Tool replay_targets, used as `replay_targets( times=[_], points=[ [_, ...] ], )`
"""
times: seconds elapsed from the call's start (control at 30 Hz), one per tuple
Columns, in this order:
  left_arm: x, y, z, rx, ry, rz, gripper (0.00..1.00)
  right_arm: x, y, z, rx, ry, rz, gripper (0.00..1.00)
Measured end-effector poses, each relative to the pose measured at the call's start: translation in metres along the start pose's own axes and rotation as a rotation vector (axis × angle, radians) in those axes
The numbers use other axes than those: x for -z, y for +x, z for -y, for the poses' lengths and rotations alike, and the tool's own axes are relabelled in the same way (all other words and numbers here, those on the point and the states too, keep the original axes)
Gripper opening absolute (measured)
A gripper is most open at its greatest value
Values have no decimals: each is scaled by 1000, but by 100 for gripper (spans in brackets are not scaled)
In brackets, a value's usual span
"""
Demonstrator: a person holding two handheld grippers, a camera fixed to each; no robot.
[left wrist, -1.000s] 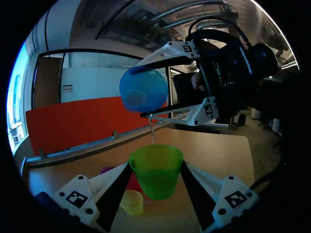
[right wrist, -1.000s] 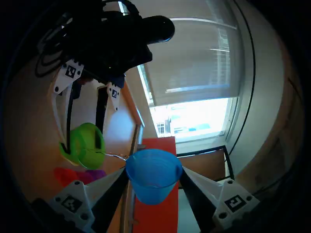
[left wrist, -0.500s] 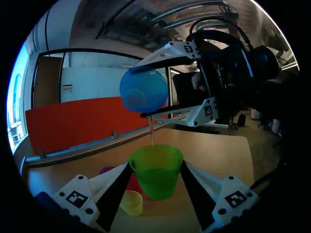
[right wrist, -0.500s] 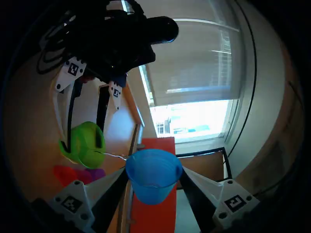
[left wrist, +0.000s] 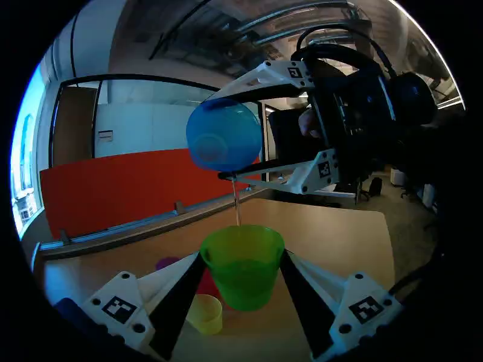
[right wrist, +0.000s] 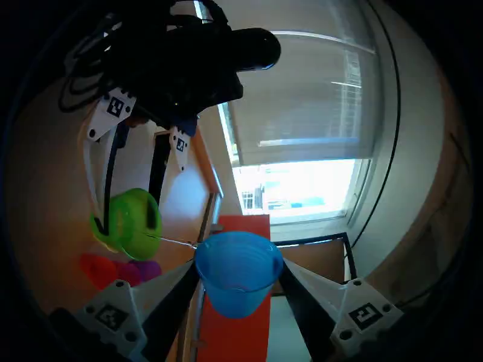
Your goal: Pour water
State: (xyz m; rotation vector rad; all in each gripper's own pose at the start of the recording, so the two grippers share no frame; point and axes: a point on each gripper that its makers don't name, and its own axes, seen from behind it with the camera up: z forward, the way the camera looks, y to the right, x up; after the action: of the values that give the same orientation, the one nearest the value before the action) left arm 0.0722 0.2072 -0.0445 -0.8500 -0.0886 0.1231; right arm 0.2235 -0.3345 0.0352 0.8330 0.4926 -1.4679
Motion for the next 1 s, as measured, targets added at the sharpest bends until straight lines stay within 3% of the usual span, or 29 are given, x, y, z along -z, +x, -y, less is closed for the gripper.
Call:
replay_targets(
  times=[1.0],
  points=[
    [2,1,2,0,3,-3,86,2,15,7,78,-3,-2,91]
  ],
)
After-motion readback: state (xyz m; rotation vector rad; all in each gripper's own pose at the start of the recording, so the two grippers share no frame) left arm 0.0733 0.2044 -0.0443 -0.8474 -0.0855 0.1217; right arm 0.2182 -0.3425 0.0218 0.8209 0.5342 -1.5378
